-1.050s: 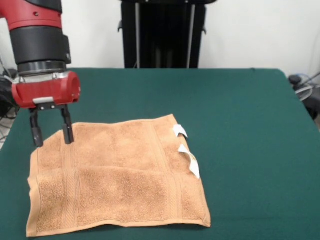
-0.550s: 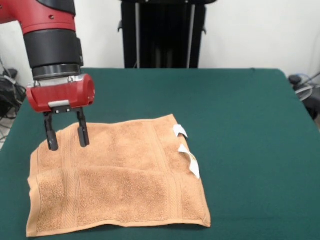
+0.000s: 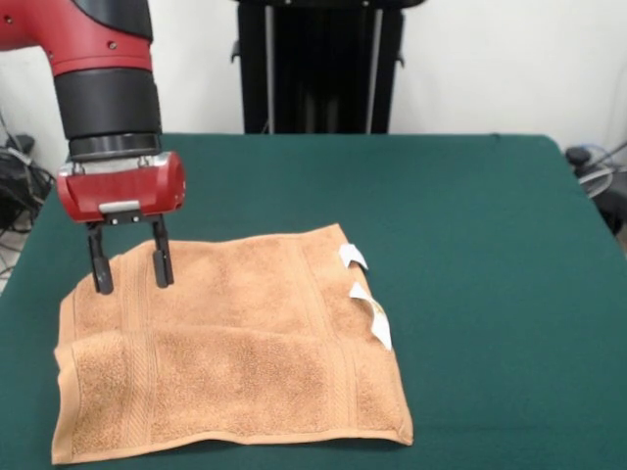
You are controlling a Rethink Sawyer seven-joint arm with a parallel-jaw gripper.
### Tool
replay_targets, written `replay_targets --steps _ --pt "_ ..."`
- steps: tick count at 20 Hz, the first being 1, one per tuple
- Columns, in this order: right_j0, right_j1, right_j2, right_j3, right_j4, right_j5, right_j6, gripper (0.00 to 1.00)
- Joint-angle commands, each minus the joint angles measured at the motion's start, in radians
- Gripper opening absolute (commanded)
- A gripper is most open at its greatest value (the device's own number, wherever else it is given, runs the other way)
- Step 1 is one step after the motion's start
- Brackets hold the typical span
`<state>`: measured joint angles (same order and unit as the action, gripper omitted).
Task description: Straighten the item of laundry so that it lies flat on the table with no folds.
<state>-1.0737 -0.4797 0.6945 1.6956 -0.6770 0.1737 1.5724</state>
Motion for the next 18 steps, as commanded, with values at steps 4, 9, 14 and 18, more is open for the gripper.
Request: replay_targets --steps 4,9,14,18 --pt "0.019 0.082 -0.097 -0.025 -0.126 -0.044 0.014 1.0" --pt "0.037 0.061 -0.11 -0.043 -0.152 -0.046 0.02 1.0" --pt "0.051 0.048 -0.137 -0.051 -0.174 -0.066 0.048 1.0" --pt "0.047 0.045 -0.137 -0.05 -0.182 -0.068 0.047 1.0"
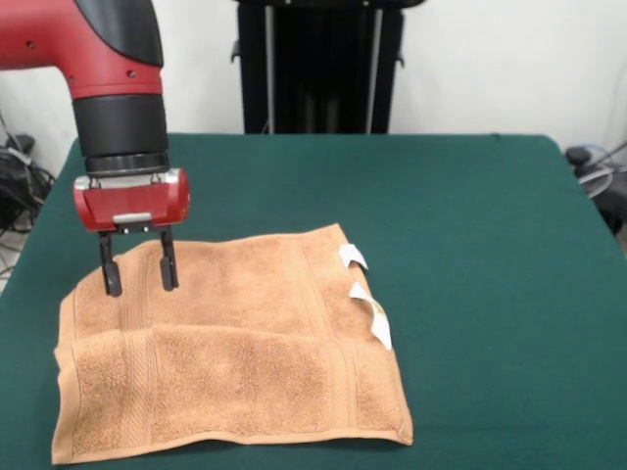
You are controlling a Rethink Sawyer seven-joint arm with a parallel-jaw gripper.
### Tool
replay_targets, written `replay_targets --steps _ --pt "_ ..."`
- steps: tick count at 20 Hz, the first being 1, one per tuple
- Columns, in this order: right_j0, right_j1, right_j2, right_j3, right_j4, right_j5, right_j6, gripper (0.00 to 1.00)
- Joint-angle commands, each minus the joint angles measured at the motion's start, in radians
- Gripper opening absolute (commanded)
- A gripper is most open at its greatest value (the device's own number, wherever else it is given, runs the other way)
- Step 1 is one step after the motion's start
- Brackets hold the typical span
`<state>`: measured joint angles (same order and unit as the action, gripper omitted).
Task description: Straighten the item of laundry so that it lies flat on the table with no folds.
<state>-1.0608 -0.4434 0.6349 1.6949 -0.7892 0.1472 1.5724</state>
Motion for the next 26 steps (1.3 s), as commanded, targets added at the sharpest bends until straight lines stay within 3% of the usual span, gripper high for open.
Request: replay_targets --steps 1,26 --pt "0.032 0.01 -0.079 -0.05 -0.072 -0.043 0.046 1.0" --pt "0.02 0.114 -0.081 -0.154 -0.135 -0.068 -0.003 1.0"
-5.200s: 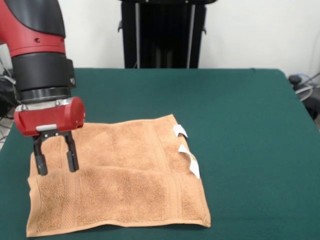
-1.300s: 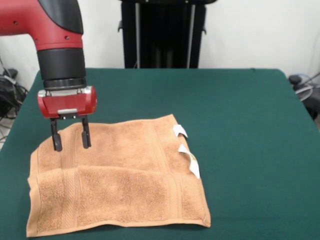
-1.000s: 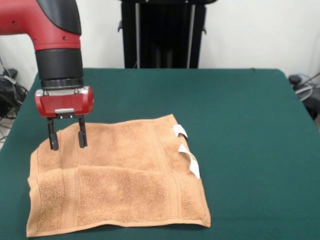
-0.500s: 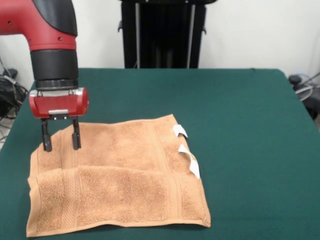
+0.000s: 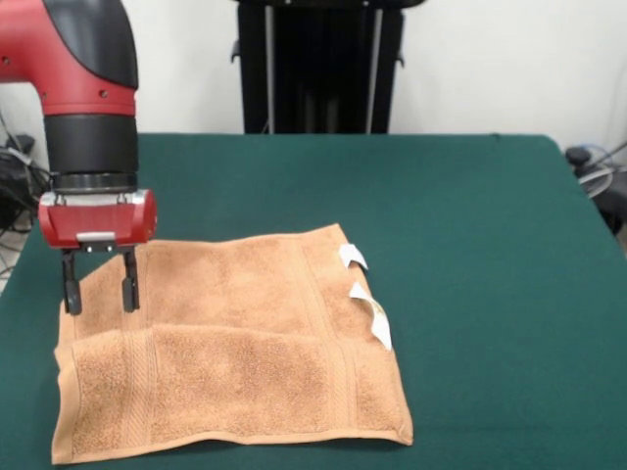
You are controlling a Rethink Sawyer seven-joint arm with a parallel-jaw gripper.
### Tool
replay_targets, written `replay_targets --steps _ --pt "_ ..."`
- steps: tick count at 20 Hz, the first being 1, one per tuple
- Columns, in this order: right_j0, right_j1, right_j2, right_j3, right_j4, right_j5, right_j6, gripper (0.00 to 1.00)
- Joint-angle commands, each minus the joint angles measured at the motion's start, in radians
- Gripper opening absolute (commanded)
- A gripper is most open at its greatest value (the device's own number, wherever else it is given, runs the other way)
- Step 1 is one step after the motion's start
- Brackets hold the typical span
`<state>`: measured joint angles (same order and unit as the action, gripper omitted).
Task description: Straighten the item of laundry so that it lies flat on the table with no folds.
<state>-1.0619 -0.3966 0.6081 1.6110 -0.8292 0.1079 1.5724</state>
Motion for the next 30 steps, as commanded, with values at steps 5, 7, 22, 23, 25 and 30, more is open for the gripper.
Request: replay_targets --steps 5,7,22,23,25,30 --pt "0.023 0.061 -0.051 -0.066 -0.101 -0.019 0.01 1.0" --pt "0.027 0.062 -0.055 -0.068 -0.104 -0.02 0.018 1.0" --pt "0.039 0.092 -0.065 -0.077 -0.118 -0.004 0.021 1.0" --pt "0.042 0.093 -0.068 -0.079 -0.119 -0.006 0.023 1.0" --pt "0.047 0.099 -0.074 -0.086 -0.121 -0.011 0.027 1.0" --pt "0.053 0.104 -0.077 -0.1 -0.12 -0.013 0.028 1.0"
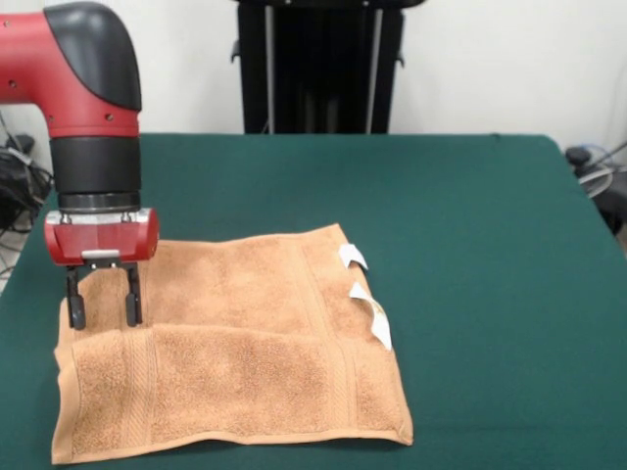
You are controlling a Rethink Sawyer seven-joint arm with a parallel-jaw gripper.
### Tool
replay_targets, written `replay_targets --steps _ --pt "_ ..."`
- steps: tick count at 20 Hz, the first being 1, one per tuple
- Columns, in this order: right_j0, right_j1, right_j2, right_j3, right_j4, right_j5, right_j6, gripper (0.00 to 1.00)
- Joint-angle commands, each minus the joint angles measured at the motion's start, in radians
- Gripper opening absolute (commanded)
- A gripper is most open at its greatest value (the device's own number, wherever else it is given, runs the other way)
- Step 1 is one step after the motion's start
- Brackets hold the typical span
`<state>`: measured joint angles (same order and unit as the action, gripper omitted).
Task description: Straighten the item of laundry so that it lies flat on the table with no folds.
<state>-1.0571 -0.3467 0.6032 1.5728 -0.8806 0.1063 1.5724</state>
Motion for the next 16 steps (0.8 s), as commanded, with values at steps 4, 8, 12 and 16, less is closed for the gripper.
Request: replay_targets --steps 4,8,12,16 --pt "0.056 0.043 -0.084 -0.054 -0.064 -0.02 0.043 1.0" --pt "0.062 0.041 -0.098 -0.046 -0.057 -0.034 0.062 0.0" --pt "0.073 0.035 -0.116 -0.035 -0.054 -0.053 0.082 0.0" --pt "0.093 0.024 -0.154 -0.012 -0.043 -0.077 0.108 0.0"
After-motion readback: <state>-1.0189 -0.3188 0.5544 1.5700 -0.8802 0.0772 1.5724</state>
